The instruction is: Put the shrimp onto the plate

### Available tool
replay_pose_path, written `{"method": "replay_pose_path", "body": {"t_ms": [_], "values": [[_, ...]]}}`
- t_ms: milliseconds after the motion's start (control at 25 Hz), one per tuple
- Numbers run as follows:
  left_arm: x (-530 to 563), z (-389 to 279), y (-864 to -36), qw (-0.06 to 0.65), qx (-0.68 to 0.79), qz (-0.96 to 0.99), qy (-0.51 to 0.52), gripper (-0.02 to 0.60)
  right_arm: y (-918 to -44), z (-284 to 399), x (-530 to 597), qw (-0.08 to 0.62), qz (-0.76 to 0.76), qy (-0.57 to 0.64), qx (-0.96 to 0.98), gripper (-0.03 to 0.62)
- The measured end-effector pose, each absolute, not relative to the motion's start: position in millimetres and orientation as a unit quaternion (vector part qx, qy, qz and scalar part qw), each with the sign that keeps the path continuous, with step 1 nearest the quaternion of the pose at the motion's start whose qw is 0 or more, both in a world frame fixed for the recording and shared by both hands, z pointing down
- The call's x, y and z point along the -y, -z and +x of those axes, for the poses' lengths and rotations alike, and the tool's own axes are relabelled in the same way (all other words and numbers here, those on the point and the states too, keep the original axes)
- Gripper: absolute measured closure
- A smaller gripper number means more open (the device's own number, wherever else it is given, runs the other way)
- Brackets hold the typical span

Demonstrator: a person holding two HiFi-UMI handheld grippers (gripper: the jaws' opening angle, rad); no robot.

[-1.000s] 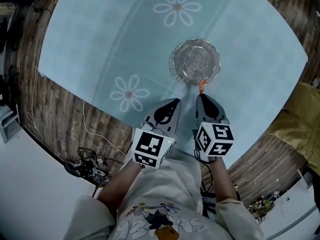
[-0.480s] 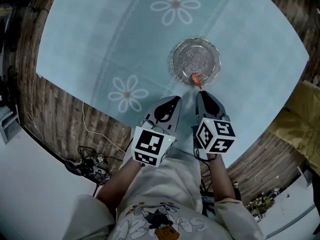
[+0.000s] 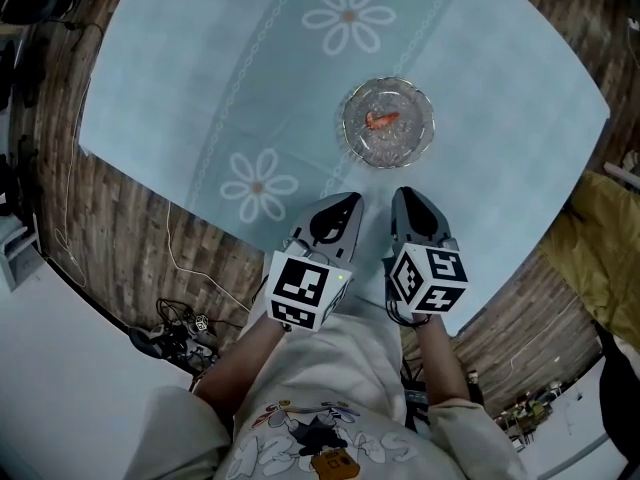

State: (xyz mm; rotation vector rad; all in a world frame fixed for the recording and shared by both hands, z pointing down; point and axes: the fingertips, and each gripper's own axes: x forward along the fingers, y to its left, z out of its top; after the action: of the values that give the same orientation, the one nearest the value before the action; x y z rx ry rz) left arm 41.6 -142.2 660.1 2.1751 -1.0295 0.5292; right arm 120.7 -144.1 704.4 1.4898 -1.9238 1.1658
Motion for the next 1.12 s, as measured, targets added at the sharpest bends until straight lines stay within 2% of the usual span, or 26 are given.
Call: {"method": "replay_pose_path", "body": {"t_ms": [320, 520, 1120], "values": [[139.5, 34.2, -620.1, 0.305, 0.405, 0.841, -0.187, 0.574, -658.3, 113.0, 143.2, 0.195, 0.536, -0.394, 0.721, 0.556], [125.1, 30.4, -592.2, 0.296, 0.413, 0.844, -0.173, 0.574, -618.5, 102.8, 132.3, 0.132, 0.519, -0.396, 0.746, 0.571], [83.9, 9.4, -509.1, 0.257, 0.440, 0.853, -0.112, 0.574, -521.9, 80.3, 100.7, 0.098, 0.508, -0.309, 0.798, 0.571]]}}
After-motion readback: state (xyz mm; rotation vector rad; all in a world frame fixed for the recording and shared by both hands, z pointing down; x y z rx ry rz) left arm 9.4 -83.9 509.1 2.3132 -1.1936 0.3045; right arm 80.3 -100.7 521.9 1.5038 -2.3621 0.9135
